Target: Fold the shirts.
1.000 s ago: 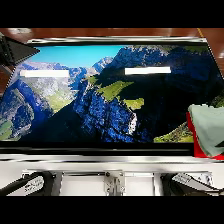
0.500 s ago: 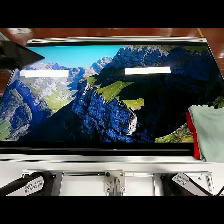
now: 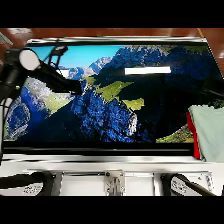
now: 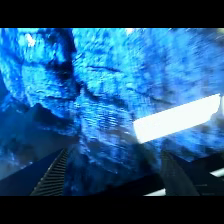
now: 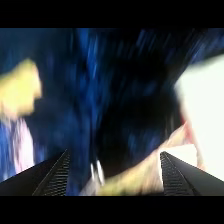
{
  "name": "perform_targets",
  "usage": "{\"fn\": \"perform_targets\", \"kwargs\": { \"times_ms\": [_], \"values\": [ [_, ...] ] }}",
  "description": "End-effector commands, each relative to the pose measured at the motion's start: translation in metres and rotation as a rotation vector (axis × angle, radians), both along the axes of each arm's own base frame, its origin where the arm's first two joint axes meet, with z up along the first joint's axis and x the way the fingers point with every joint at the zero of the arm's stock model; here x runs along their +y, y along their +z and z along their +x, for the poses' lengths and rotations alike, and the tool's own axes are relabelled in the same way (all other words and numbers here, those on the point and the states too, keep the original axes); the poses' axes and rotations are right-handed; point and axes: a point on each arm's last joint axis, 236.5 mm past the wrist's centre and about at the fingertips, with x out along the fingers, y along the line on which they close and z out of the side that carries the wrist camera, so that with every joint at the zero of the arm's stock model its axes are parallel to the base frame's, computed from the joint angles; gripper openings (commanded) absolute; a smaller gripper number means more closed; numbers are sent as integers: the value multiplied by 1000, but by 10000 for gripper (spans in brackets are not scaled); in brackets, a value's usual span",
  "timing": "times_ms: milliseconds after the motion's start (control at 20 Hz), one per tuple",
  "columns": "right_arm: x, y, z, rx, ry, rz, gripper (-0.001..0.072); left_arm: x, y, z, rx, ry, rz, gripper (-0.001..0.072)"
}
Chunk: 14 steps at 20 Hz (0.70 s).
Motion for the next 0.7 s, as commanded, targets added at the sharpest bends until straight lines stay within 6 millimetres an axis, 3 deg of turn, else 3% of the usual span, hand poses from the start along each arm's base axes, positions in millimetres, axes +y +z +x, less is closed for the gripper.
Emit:
{"fn": "perform_targets", "kwargs": {
  "times_ms": [0, 150, 650],
  "values": [
    [40, -42, -22, 261, 121, -4, 695, -15, -27, 7, 13, -14, 50, 711],
    [49, -47, -16, 262, 145, 4, 695, -12, -27, 7, 17, -9, 52, 711],
    [49, -47, -16, 262, 145, 5, 695, -12, -29, 5, 29, -10, 57, 711]
  ]
}}
